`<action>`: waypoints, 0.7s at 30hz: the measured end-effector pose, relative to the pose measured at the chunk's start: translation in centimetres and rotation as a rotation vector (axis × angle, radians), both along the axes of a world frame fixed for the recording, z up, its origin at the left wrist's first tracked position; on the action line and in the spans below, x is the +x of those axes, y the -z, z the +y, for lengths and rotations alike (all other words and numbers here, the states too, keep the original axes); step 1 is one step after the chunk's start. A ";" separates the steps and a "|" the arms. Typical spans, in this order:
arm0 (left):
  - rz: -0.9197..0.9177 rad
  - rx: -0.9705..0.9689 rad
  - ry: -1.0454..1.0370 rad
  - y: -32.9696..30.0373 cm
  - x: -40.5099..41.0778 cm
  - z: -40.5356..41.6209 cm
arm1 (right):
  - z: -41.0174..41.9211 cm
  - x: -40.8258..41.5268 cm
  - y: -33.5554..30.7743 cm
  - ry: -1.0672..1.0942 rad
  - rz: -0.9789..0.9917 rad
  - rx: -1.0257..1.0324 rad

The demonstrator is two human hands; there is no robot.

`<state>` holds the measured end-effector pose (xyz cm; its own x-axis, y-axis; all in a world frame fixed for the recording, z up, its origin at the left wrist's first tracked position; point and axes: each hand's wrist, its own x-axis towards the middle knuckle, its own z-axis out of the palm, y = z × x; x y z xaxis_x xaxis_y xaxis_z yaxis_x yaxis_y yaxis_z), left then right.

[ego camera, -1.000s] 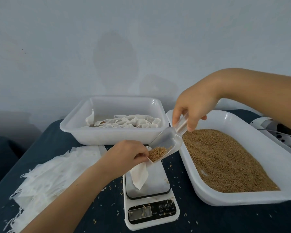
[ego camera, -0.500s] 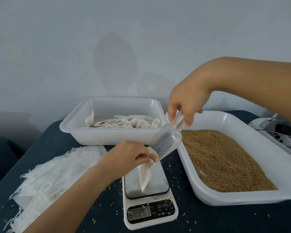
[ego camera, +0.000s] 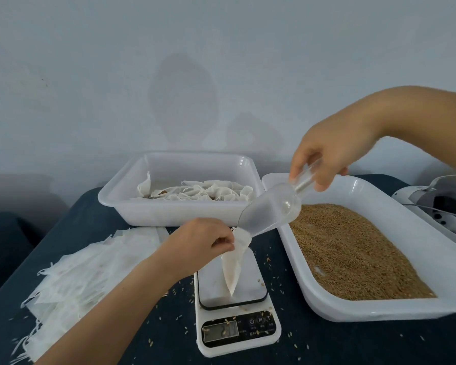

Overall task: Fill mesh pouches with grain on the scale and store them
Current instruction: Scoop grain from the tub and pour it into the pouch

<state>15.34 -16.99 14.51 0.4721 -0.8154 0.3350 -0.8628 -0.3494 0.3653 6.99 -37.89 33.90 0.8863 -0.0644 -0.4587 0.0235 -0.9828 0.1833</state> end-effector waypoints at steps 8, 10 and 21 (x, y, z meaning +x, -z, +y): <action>-0.013 -0.040 -0.073 -0.7 0.0 -0.1 | -10.4 -5.5 4.6 0.339 -0.200 0.603; -0.040 -0.049 -0.101 -0.8 -0.1 -0.1 | -12.5 -6.5 7.5 0.426 -0.306 0.622; -0.261 -0.110 -0.068 -2.4 0.3 -0.7 | -15.1 -6.4 22.2 0.710 -0.326 0.374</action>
